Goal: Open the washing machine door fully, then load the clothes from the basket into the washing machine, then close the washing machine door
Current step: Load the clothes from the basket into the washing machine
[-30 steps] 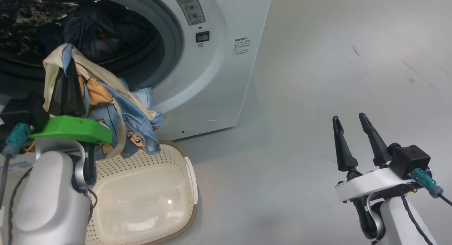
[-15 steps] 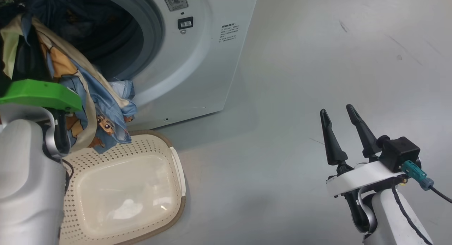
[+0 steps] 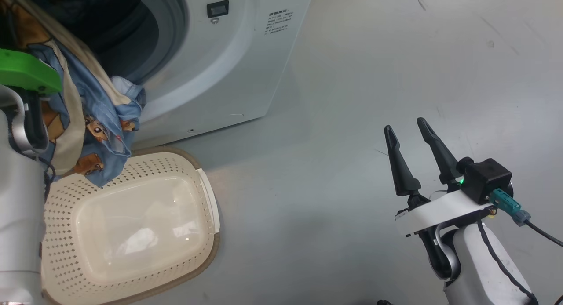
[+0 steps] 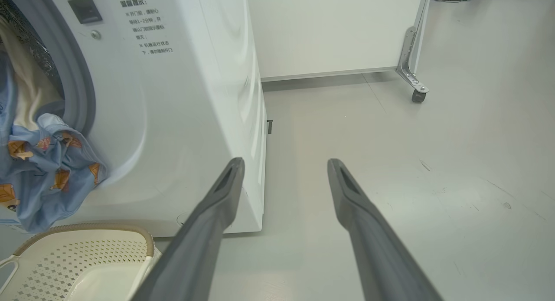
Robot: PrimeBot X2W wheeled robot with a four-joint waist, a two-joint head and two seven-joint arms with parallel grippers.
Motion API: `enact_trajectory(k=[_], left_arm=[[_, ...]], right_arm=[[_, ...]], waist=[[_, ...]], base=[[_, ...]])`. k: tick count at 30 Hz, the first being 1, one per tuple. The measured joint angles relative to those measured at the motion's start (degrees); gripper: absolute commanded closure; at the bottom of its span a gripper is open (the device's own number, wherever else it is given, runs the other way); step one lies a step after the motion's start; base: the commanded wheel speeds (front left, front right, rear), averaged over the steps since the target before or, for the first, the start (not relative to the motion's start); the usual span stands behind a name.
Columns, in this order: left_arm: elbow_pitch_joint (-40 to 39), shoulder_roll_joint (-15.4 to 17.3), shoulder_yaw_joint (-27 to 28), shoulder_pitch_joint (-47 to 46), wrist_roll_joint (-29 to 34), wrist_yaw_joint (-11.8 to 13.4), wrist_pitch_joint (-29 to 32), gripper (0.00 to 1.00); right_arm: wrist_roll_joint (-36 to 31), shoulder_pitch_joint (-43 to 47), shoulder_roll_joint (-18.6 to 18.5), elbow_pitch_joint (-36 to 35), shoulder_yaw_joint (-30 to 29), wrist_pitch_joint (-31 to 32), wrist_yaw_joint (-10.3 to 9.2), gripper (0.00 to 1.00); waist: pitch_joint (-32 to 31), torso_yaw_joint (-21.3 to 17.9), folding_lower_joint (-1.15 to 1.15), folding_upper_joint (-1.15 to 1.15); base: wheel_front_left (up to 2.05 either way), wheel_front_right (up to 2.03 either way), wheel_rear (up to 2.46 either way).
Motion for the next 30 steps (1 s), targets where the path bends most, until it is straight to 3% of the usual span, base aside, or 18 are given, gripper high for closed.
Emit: enact_trajectory(k=[7, 30], left_arm=[[2.82, 2.34, -0.21, -4.95, 1.71, -0.94, 0.0, 1.0], [9.21, 5.43, -1.03, -20.67, 4.55, -2.11, 0.59, 1.0]], right_arm=[[0.0, -2.04, 0.08, -0.03, 1.57, 0.0, 0.0, 0.0], [0.94, -5.31, 0.18, -0.2, 4.64, 0.0, 0.0, 0.0]], waist=[[2.4, -0.92, 0.0, 0.0], [9.95, -2.95, 0.0, 0.0]], base=[[0.0, 0.0, 0.0], [0.0, 0.0, 0.0]])
